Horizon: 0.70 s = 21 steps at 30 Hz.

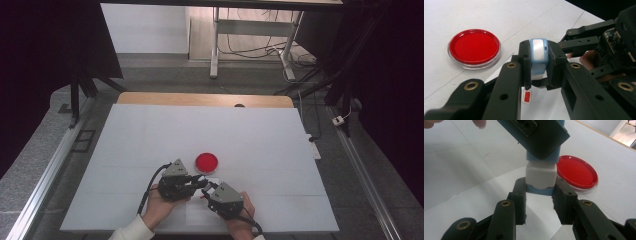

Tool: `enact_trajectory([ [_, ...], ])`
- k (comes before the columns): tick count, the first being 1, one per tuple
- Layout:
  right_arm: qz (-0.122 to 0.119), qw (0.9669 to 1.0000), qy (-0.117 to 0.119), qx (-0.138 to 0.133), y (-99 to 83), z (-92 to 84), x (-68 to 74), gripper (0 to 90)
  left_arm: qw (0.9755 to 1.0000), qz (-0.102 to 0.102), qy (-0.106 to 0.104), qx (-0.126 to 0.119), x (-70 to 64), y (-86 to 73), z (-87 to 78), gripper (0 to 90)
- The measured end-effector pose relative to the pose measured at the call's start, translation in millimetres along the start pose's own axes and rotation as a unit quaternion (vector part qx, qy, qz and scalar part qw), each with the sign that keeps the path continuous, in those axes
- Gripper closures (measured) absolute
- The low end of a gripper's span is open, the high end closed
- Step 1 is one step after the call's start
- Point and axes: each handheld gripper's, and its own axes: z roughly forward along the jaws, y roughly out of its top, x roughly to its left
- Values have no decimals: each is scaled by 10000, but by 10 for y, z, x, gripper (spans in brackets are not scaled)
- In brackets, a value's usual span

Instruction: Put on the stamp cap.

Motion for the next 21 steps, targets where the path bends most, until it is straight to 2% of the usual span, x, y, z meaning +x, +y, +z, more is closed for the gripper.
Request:
enact_trajectory([
  [6,6,10000,68,-31,-8,7,-8,625,10000,-4,-26,-24,-1,3,-6,758],
  [8,7,9999,133,53,-9,16,-18,567,10000,-22,-44,-69,-1,11,-18,758],
  [9,81,9998,157,89,-13,30,-21,541,10000,-16,-32,-83,-1,15,-26,758],
  [11,180,9996,222,65,-29,34,-39,534,9999,-11,-34,-97,2,19,-34,758],
  [15,229,9993,277,56,-32,15,-73,492,9999,-21,-28,-105,15,22,-48,758],
  [18,260,9991,320,100,-54,-38,-126,473,9999,-7,-15,-112,27,26,-61,758],
  [21,361,9986,387,98,-95,-119,-246,460,9999,-1,3,-118,37,31,-81,758],
])
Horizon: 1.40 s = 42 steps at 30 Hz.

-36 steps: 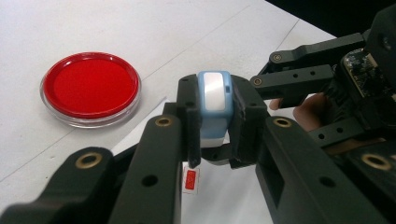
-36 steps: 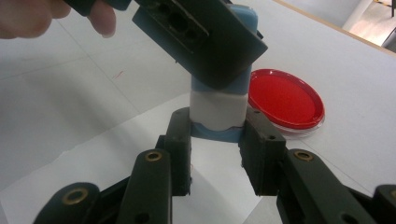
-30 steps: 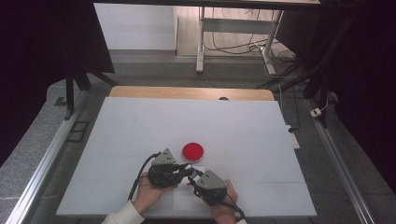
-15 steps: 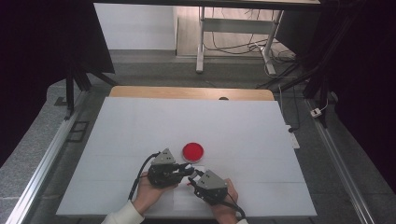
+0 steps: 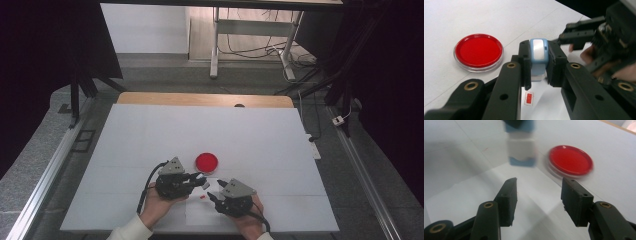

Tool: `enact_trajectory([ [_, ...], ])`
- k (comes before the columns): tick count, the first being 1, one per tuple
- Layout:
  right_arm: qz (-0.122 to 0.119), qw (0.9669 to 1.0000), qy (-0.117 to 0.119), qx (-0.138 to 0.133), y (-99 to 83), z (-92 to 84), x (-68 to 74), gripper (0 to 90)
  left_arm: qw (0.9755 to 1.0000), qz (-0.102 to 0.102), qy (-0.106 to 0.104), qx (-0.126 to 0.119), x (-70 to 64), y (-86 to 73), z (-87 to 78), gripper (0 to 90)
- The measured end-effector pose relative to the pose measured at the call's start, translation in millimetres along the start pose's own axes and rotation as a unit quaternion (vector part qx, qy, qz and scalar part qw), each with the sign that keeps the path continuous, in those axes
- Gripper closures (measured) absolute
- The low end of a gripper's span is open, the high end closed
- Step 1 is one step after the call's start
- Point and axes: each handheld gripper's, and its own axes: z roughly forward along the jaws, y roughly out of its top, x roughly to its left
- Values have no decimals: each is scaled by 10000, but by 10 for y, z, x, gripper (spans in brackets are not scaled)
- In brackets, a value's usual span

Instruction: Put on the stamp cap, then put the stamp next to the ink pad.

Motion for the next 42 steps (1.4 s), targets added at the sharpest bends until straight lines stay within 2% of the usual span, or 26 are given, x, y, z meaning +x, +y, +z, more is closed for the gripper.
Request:
enact_trajectory([
  [7,204,9998,-41,2,-115,-304,-335,457,10000,31,45,9,13,12,-23,758],
  [9,198,9997,-142,53,-156,-398,-422,456,10000,42,60,17,21,15,-33,758],
  [10,256,9996,-104,14,-181,-438,-464,456,10000,41,65,15,24,15,-36,758],
  [17,371,9989,-295,-30,-325,-715,-708,456,9999,20,117,-22,58,28,-76,757],
  [31,455,9977,-493,-33,-464,-940,-931,461,9998,40,189,-50,105,63,-111,757],
  [42,509,9971,-573,22,-521,-941,-1022,460,9994,-23,311,-155,230,140,-197,757],
])
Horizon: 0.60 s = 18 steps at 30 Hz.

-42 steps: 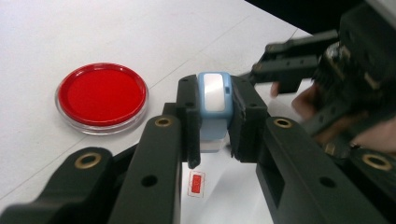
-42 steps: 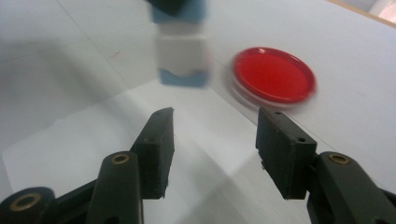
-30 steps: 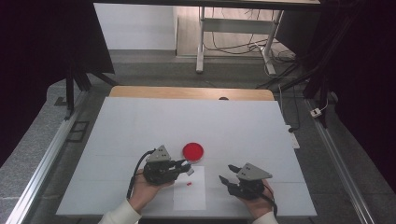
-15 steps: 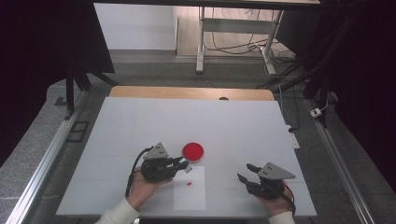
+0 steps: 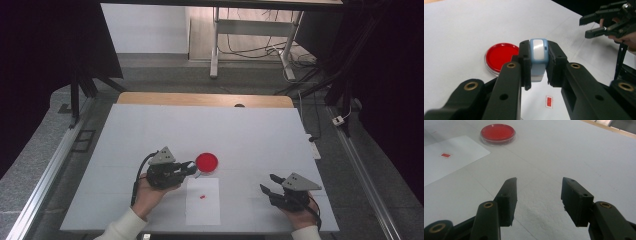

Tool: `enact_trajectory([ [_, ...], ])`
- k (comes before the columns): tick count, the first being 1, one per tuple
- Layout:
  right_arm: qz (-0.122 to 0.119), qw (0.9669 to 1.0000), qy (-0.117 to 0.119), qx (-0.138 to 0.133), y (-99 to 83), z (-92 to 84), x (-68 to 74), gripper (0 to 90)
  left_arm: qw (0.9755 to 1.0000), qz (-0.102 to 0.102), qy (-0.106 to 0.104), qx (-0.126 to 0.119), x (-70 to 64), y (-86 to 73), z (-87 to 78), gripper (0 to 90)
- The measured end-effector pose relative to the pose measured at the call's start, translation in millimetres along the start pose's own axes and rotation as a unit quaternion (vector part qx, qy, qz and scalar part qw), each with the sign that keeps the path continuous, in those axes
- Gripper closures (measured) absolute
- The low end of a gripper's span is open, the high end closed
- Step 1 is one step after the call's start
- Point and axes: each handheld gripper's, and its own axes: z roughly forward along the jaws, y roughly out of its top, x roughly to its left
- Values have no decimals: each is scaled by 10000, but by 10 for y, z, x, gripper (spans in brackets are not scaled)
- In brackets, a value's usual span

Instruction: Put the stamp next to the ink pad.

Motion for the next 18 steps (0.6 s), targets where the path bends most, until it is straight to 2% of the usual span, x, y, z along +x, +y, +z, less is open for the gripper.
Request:
enact_trajectory([
  [5,6,10000,-3,28,-11,-5,-14,461,9998,87,174,-7,34,74,5,757],
  [11,10,10000,9,-2,-17,-8,-24,463,9989,60,474,35,185,117,15,756],
  [18,47,10000,8,55,-32,2,-35,463,9957,50,850,360,392,94,172,756],
])
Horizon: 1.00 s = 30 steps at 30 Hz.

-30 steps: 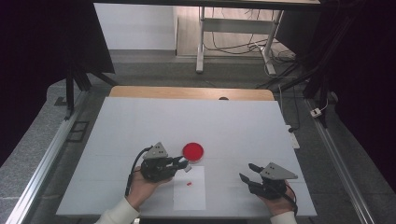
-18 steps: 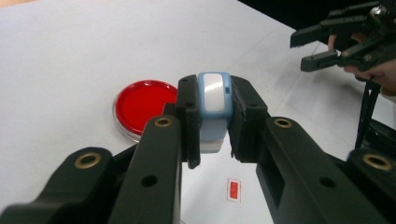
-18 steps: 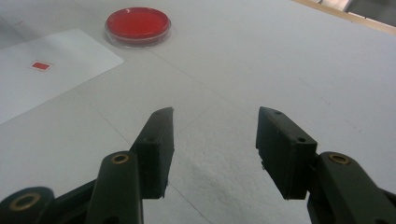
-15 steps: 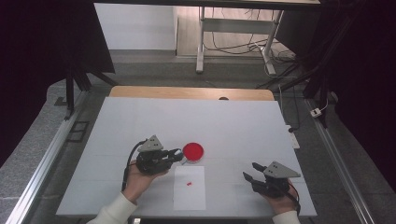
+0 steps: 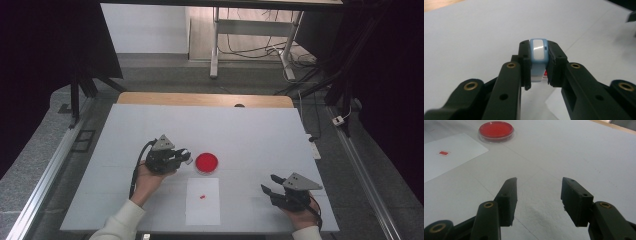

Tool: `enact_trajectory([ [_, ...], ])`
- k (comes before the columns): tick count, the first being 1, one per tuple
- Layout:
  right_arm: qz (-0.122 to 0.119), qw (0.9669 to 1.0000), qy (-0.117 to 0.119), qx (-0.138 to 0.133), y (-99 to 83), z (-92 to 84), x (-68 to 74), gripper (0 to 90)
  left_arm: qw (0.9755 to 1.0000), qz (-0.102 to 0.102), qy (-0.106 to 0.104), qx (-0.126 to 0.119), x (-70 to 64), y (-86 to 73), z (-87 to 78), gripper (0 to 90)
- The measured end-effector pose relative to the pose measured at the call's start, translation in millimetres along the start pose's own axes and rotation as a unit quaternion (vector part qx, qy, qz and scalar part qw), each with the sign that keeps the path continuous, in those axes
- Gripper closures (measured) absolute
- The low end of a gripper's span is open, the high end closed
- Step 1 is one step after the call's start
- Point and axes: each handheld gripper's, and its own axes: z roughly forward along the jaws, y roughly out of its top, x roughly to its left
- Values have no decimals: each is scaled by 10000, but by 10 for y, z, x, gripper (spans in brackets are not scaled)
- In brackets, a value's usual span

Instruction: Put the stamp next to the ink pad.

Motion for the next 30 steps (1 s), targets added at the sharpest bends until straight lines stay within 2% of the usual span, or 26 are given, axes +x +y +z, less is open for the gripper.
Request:
enact_trajectory([
  [3,-9,10000,-38,8,-1,-7,-2,464,9999,2,90,109,42,-5,92,755],
  [10,11,10000,-37,14,-14,-16,-7,464,9984,153,354,418,111,-18,257,755],
  [18,58,10000,-53,37,-25,-28,-13,463,9978,150,338,556,149,-40,345,754],
  [27,52,9999,-76,54,-26,-26,-5,461,9955,327,481,754,124,-62,414,752],
  [30,45,9999,-103,52,-26,-30,-9,460,9955,323,476,748,126,-65,418,751],
])
